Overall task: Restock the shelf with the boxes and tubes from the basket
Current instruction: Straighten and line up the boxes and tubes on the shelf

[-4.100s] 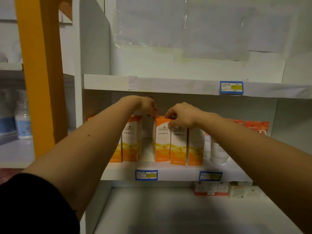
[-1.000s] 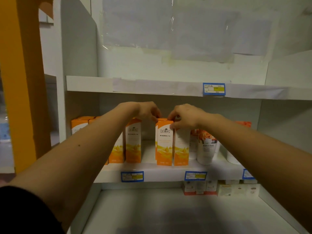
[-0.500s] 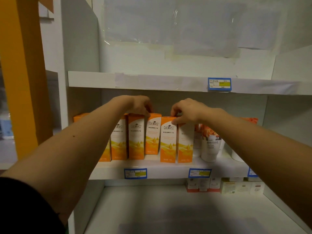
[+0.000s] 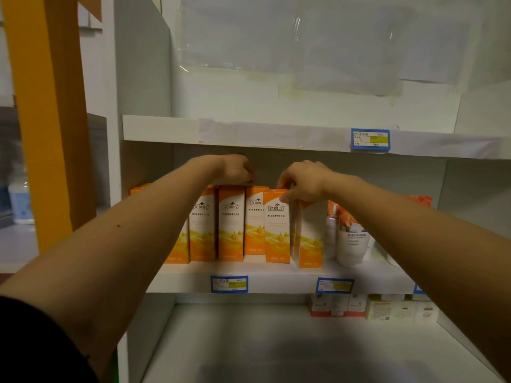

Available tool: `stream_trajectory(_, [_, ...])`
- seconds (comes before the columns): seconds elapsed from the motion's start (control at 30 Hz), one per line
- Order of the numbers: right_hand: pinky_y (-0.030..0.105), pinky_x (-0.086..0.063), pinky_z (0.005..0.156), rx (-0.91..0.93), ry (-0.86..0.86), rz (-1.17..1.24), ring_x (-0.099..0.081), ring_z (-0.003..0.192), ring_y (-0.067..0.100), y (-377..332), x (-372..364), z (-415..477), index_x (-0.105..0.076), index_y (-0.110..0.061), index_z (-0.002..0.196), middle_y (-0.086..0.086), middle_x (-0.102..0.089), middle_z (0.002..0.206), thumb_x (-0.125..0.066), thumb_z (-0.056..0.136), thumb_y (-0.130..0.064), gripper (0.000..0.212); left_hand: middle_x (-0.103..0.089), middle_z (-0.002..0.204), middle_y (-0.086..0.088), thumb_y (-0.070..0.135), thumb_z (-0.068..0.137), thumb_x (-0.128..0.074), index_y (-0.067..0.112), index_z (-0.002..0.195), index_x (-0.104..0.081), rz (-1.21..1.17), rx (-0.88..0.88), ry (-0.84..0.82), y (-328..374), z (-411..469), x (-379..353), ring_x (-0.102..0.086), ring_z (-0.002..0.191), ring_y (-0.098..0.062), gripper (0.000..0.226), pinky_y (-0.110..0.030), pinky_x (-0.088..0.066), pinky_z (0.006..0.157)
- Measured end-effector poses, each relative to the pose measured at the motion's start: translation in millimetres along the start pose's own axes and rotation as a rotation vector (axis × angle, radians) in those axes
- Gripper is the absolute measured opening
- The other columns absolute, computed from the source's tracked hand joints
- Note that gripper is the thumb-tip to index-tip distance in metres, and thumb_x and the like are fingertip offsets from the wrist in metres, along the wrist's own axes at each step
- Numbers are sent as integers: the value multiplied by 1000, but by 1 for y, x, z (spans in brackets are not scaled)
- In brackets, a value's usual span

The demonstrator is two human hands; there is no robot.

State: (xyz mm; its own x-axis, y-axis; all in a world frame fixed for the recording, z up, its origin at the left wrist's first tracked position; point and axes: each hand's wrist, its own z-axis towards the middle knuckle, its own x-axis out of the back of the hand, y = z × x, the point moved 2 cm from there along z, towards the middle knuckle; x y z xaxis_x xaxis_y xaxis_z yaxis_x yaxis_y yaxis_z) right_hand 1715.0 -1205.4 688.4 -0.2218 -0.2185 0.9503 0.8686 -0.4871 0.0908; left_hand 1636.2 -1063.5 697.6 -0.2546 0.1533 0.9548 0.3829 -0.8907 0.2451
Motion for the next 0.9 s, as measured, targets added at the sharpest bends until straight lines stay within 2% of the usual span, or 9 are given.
stream_trajectory(0.13, [36,-38,96,-2,56,75,-55,115,21,-7,-2,6,-63,-25,116,0,-63,121,-63,84,-38,34,-60,126,-13,15,94,-45,4,119,-61,-13,-45,67,2,-5,4,-55,115,-28,32,-33,-43,95])
stream_trajectory(0.4, [35,-44,97,-5,66,210,-57,113,20,-24,-7,12,-64,-22,117,1,-64,121,-65,83,-33,35,-52,139,-10,11,95,-41,8,130,-53,-4,-81,79,-2,-10,8,-48,127,-26,37,-34,-37,105])
stream_trajectory(0.63, [36,-50,92,-38,115,255,-59,110,21,-18,-10,6,-64,-22,115,2,-64,120,-66,83,-34,34,-53,137,-11,12,94,-44,7,130,-53,8,-98,82,-3,-10,7,-50,125,-25,37,-30,-39,99])
stream_trajectory(0.8, [41,-47,99,-46,136,221,-57,114,23,6,6,-7,-60,-19,120,5,-61,127,-55,91,-30,32,-52,138,-10,15,95,-44,6,132,-50,2,-115,78,9,-8,6,-48,127,-26,39,-32,-38,104])
stream_trajectory(0.9, [36,-46,99,-80,88,196,-55,116,23,26,12,-20,-57,-16,125,7,-58,128,-52,93,-24,33,-59,124,-10,22,94,-46,6,126,-56,-3,-135,37,17,-3,-1,-55,119,-30,37,-40,-44,101])
